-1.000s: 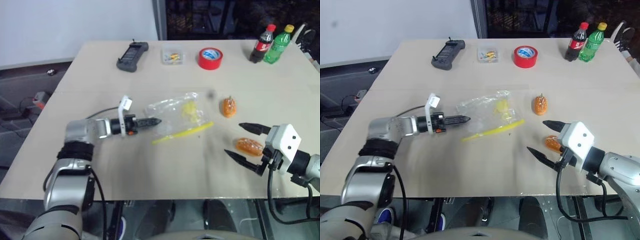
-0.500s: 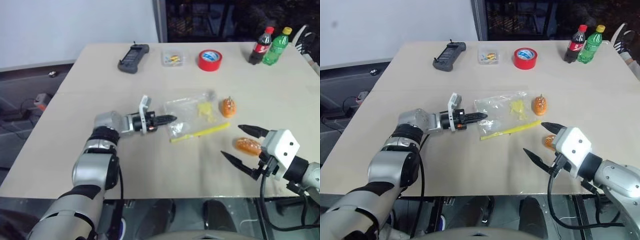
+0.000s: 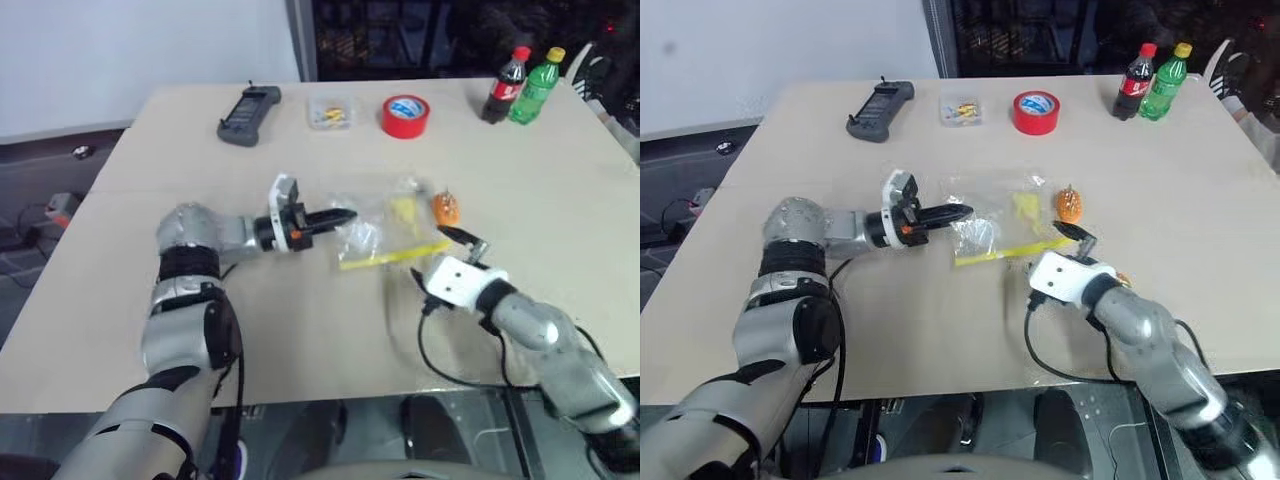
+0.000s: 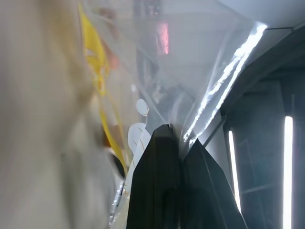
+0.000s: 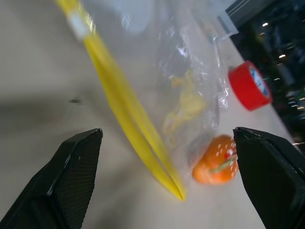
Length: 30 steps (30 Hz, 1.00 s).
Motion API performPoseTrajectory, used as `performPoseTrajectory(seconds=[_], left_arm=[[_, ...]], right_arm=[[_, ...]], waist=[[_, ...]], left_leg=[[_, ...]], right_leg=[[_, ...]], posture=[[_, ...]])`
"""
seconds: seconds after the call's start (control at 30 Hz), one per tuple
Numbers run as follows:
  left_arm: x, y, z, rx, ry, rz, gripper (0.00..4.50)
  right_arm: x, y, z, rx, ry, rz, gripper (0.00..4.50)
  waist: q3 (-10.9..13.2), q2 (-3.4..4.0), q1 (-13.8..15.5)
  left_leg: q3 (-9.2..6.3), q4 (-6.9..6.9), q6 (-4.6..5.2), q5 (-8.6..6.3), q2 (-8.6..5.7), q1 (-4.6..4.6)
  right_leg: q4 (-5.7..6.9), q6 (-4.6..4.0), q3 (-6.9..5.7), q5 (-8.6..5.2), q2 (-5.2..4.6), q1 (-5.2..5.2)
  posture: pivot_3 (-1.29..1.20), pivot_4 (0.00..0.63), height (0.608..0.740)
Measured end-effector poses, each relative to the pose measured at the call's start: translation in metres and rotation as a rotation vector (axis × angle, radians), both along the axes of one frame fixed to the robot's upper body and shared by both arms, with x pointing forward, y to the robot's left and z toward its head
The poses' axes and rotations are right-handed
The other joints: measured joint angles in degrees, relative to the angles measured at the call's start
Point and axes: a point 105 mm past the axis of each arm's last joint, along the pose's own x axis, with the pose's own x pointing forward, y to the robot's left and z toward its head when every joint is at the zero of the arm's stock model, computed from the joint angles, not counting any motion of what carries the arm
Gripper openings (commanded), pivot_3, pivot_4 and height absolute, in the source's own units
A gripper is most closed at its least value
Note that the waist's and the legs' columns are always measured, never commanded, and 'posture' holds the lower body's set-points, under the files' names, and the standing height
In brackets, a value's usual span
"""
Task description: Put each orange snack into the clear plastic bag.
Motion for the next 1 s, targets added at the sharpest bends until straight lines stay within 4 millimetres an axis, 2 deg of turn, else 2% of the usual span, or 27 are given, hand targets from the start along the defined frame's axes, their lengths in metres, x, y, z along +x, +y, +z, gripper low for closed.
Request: performPoseTrajectory(seconds=[0.13,0.17,0.23,0.3,0.33,0.37,0.43,0.47,0.53,0.63,0.77,0.87,0.97,1.0], left_arm=[[-0.001,0.003,0.005,-0.003,-0.021,0.018,0.07],[-0.001,0.003,0.005,-0.001,-0.021,0.021,0.01],[-0.003,0.006,0.005,-0.006,-0.023,0.037,0.0],[-0.004,0.008,0.005,-0.005,-0.033,0.045,0.0],[-0.005,0.009,0.006,-0.007,-0.037,0.049,0.0],[-0.007,0.012,0.006,-0.008,-0.043,0.061,0.0],[-0.008,0.015,0.008,-0.007,-0.054,0.076,0.0],[-0.009,0.018,0.01,-0.01,-0.066,0.092,0.0],[-0.009,0.022,0.012,-0.003,-0.08,0.115,0.0],[-0.009,0.027,0.014,0.008,-0.1,0.159,0.0],[-0.009,0.035,0.017,0.072,-0.163,0.244,0.0],[-0.013,0.044,0.019,0.229,-0.298,0.345,0.68],[-0.02,0.06,0.026,0.493,-0.514,0.424,2.2],[-0.022,0.063,0.027,0.598,-0.605,0.441,2.51]], right_arm=[[0.018,0.013,-0.011,-0.023,-0.024,0.007,4.5],[0.022,0.014,-0.014,-0.021,-0.024,-0.001,4.25],[0.032,0.018,-0.015,0.007,-0.038,-0.019,3.62],[0.038,0.019,-0.016,0.023,-0.039,-0.03,2.77],[0.04,0.019,-0.016,0.03,-0.04,-0.034,2.77],[0.047,0.019,-0.013,0.062,-0.046,-0.046,2.05],[0.051,0.019,-0.01,0.081,-0.054,-0.044,1.46],[0.054,0.021,-0.007,0.097,-0.055,-0.038,0.83],[0.057,0.021,-0.004,0.11,-0.057,-0.032,0.05],[0.063,0.022,0.007,0.137,-0.061,-0.015,0.05],[0.074,0.025,0.031,0.155,-0.093,0.019,0.05],[0.085,0.03,0.048,0.151,-0.099,0.049,0.0],[0.097,0.03,0.059,0.135,-0.088,0.056,0.0],[0.1,0.029,0.061,0.129,-0.083,0.053,0.0]], waist=[[0.0,0.0,0.06],[0.01,0.0,0.08],[0.0,0.0,0.08],[0.0,0.0,0.05],[0.0,0.0,0.0],[0.0,0.0,-0.03],[0.0,0.0,-0.04],[0.0,0.0,-0.15],[0.0,0.0,-0.17],[0.01,0.01,-0.24],[0.0,0.0,-0.44],[0.01,0.0,-0.95],[0.03,0.01,-1.53],[0.03,0.02,-1.53]], left_leg=[[0.0,0.0,-0.01,0.0,0.0,-0.01],[0.01,0.0,-0.01,0.0,-0.01,-0.01],[0.0,0.0,-0.01,0.0,-0.01,-0.01],[0.01,0.0,-0.02,0.0,0.0,0.0],[0.01,0.0,-0.02,0.0,0.01,0.01],[0.02,0.0,-0.02,0.0,0.01,0.01],[0.02,0.0,-0.02,0.0,0.01,0.01],[0.04,0.0,-0.02,0.0,0.01,0.02],[0.05,0.0,-0.03,0.0,0.02,0.04],[0.08,0.01,-0.03,0.0,0.03,0.04],[0.11,0.0,-0.03,0.0,0.04,0.04],[0.17,-0.02,-0.04,0.0,0.05,0.03],[0.3,-0.15,-0.05,-0.01,0.09,0.04],[0.41,-0.22,-0.05,-0.01,0.14,0.07]], right_leg=[[0.02,-0.12,0.04,0.07,0.0,-0.02],[0.02,-0.14,0.05,0.09,0.0,-0.02],[0.02,-0.19,0.06,0.12,0.0,-0.03],[0.04,-0.2,0.08,0.12,0.01,-0.04],[0.04,-0.2,0.08,0.12,0.01,-0.03],[0.07,-0.21,0.1,0.13,0.04,-0.06],[0.07,-0.22,0.11,0.13,0.04,-0.05],[0.07,-0.22,0.14,0.14,0.04,-0.06],[0.08,-0.23,0.15,0.14,0.06,-0.06],[0.09,-0.24,0.18,0.14,0.06,-0.07],[0.09,-0.26,0.19,0.16,0.07,-0.07],[0.07,-0.3,0.24,0.18,0.06,-0.07],[0.03,-0.42,0.36,0.26,0.11,-0.15],[-0.03,-0.48,0.42,0.29,0.11,-0.17]], posture=[[0.0,0.15,0.74],[0.0,0.15,0.74],[0.0,0.15,0.74],[0.0,0.15,0.74],[0.0,0.15,0.74],[0.0,0.15,0.74],[0.0,0.15,0.74],[0.0,0.15,0.74],[0.0,0.15,0.74],[0.0,0.15,0.74],[0.0,0.15,0.74],[0.0,0.15,0.74],[0.0,0.15,0.74],[0.0,0.15,0.74]])
